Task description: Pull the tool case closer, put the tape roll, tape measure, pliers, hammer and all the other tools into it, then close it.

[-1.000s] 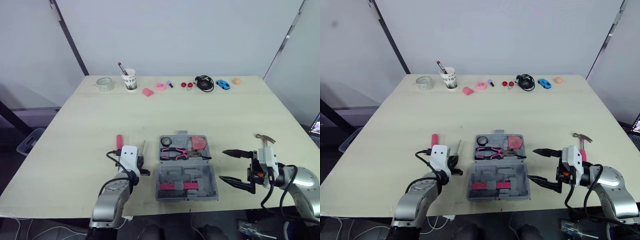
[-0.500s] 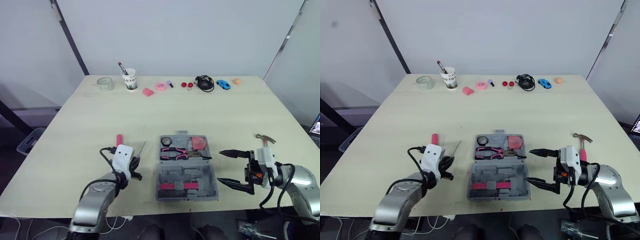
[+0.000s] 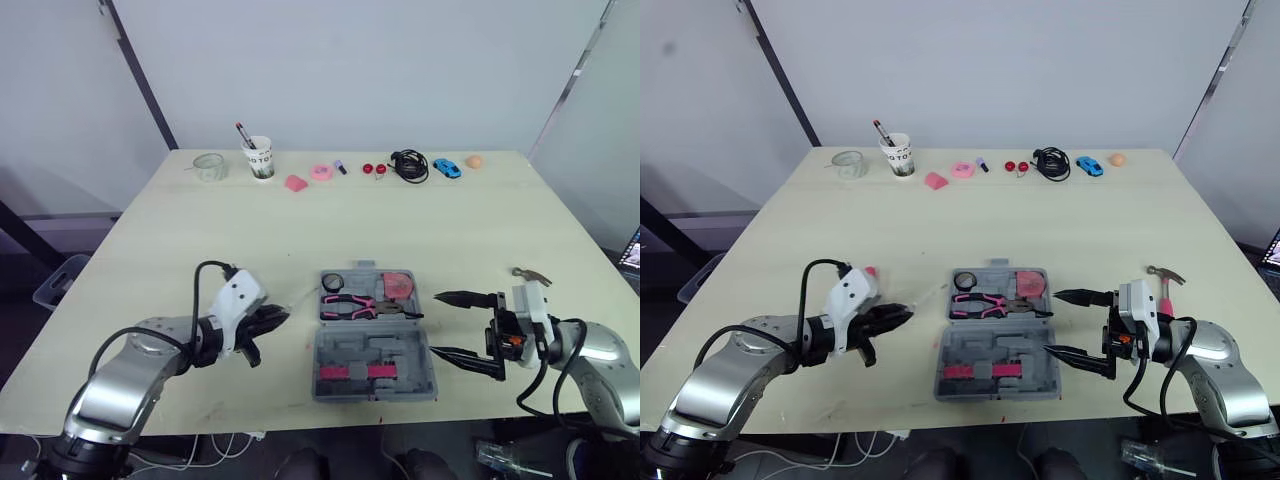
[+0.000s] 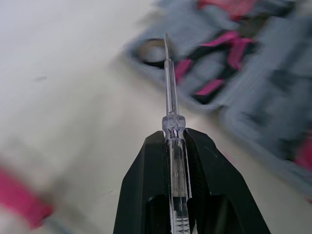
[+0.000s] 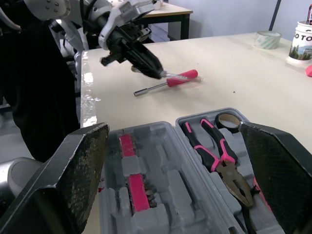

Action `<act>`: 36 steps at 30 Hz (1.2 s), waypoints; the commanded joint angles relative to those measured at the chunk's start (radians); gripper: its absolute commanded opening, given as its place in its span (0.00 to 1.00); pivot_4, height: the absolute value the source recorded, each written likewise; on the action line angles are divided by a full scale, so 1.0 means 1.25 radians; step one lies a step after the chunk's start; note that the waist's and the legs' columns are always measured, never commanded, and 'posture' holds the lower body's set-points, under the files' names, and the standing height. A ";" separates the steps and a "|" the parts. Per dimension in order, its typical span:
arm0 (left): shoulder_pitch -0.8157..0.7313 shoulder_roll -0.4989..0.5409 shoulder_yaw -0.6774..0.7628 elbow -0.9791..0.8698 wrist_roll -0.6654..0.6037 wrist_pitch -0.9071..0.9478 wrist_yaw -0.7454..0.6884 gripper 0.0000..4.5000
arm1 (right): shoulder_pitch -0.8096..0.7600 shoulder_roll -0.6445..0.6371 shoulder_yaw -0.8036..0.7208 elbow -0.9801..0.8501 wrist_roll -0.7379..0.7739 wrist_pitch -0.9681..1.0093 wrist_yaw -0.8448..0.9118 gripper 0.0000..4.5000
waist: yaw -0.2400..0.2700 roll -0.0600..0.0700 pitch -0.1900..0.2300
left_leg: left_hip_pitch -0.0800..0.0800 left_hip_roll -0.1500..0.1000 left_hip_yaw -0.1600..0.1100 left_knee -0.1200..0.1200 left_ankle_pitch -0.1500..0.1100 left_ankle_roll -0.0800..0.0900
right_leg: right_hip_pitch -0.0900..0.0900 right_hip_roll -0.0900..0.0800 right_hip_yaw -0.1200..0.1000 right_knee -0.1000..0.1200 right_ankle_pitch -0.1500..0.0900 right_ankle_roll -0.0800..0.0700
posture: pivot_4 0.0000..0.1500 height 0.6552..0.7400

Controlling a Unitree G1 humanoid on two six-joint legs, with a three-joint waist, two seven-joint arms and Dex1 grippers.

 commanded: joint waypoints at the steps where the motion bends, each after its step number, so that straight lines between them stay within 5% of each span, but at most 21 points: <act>1: -0.106 0.018 -0.085 0.052 0.004 -0.048 -0.114 0.01 | 0.005 -0.023 -0.037 -0.041 0.017 0.006 -0.010 1.00 | 0.002 0.001 0.000 | -0.001 0.000 0.000 0.001 0.000 0.000 | 0.000 0.000 -0.001 0.000 0.000 0.000 | 1.00 1.00; 19: -0.376 -0.091 -0.378 0.230 0.131 -0.039 -0.279 0.01 | 0.012 -0.028 -0.047 -0.078 0.003 0.019 -0.082 1.00 | -0.001 0.000 0.001 | -0.005 -0.001 -0.001 0.004 0.000 0.000 | 0.000 0.005 0.000 0.000 0.001 0.003 | 1.00 1.00; 36: -0.457 -0.156 -0.460 0.317 0.248 -0.063 -0.281 0.01 | 0.018 -0.013 -0.035 -0.090 -0.004 0.008 -0.113 1.00 | 0.000 0.000 0.001 | -0.008 -0.001 -0.005 0.006 0.000 0.000 | 0.000 0.012 0.007 0.000 0.001 0.003 | 1.00 1.00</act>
